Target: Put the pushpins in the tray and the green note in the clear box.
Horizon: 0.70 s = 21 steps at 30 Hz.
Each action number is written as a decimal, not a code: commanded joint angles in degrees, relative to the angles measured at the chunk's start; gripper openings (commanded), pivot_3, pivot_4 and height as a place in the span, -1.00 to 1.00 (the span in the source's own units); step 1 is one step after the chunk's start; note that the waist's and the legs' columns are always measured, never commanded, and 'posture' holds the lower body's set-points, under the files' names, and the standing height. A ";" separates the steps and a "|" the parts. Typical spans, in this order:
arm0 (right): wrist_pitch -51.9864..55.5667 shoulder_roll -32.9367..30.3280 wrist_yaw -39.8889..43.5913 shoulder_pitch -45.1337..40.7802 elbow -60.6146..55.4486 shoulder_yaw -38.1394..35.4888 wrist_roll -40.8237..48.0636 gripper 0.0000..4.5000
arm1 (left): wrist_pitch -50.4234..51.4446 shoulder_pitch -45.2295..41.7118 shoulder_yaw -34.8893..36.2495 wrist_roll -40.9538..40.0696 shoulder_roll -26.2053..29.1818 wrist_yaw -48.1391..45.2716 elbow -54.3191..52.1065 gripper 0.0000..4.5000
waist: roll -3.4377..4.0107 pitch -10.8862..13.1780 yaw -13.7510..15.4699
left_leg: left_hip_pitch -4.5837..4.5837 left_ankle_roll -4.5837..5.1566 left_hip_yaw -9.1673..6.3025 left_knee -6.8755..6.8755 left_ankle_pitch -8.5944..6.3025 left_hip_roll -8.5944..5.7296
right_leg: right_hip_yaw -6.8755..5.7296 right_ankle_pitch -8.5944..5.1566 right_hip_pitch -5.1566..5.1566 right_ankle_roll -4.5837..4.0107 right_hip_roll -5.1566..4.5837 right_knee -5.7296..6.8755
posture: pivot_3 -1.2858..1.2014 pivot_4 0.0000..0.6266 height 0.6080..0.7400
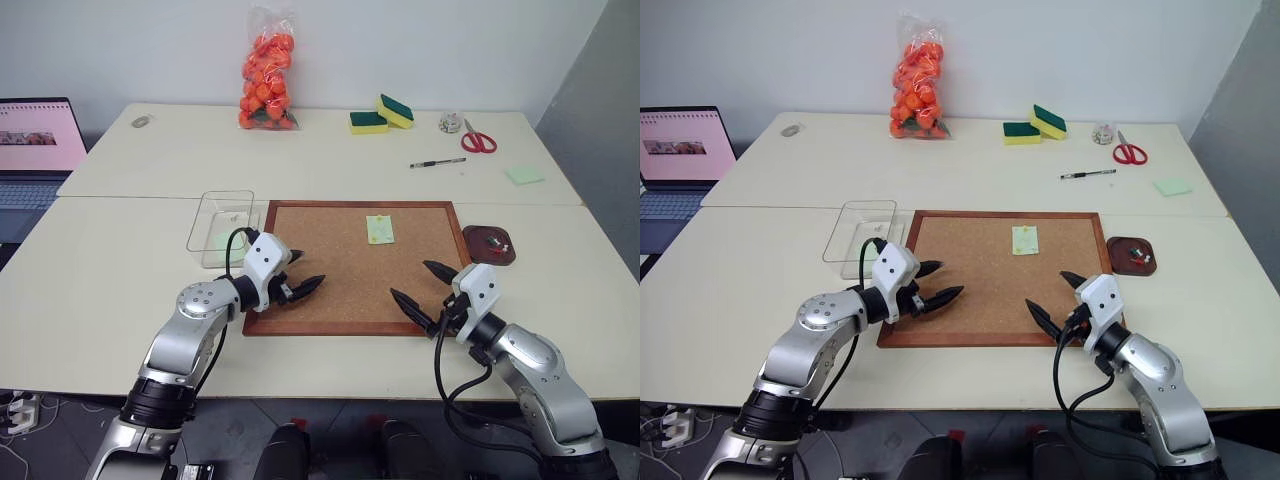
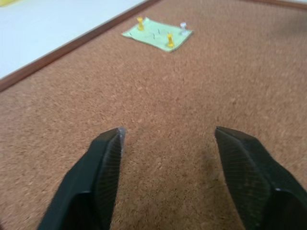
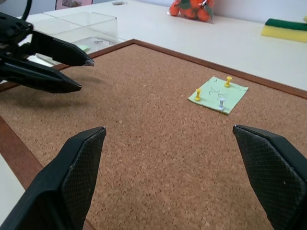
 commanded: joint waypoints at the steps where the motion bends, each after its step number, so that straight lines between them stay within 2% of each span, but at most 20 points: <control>1: 1.36 -0.17 -0.74 -1.21 -2.64 -1.02 1.04 1.00 | -2.68 -3.08 -1.77 2.22 -1.37 0.22 2.30 0.07 | 0.00 0.00 0.03 | -0.01 0.00 0.00 0.00 0.00 -0.01 | 0.00 0.00 0.00 0.00 0.00 0.00 | 0.03 -0.52 1.00; 5: 3.32 -0.13 -1.43 -2.69 -2.72 -1.72 1.51 1.00 | -3.26 -4.68 -2.10 2.98 -3.11 0.53 4.99 -0.27 | 0.00 0.00 -0.02 | -0.01 0.00 0.01 0.01 0.00 -0.01 | 0.01 0.00 -0.01 0.00 -0.01 0.00 | 0.03 -0.52 1.00; 13: 8.49 1.97 -5.65 -11.19 1.61 -3.50 2.53 1.00 | -1.21 -5.62 -2.30 2.84 -4.67 -0.27 7.55 -0.93 | 0.00 0.00 -0.03 | -0.02 0.00 -0.02 0.02 0.00 -0.02 | -0.01 0.00 -0.01 0.00 0.00 0.01 | 0.03 -0.52 1.00; 14: 8.37 2.16 -5.97 -12.10 2.33 -3.57 2.28 1.00 | -0.90 -5.56 -2.33 2.84 -4.68 -0.41 7.72 -0.98 | 0.00 0.00 -0.07 | -0.02 0.00 -0.02 0.02 0.00 -0.02 | 0.00 0.00 -0.01 0.00 -0.01 0.01 | 0.03 -0.52 1.00; 21: 6.00 3.61 -5.40 -27.14 18.69 -4.02 1.34 1.00 | 1.43 -4.67 -3.29 3.38 -4.17 -1.93 7.81 -0.98 | 0.01 -0.01 -0.06 | 0.01 0.01 -0.01 0.04 0.01 -0.03 | -0.01 0.02 0.00 0.01 -0.01 0.04 | 0.03 -0.52 1.00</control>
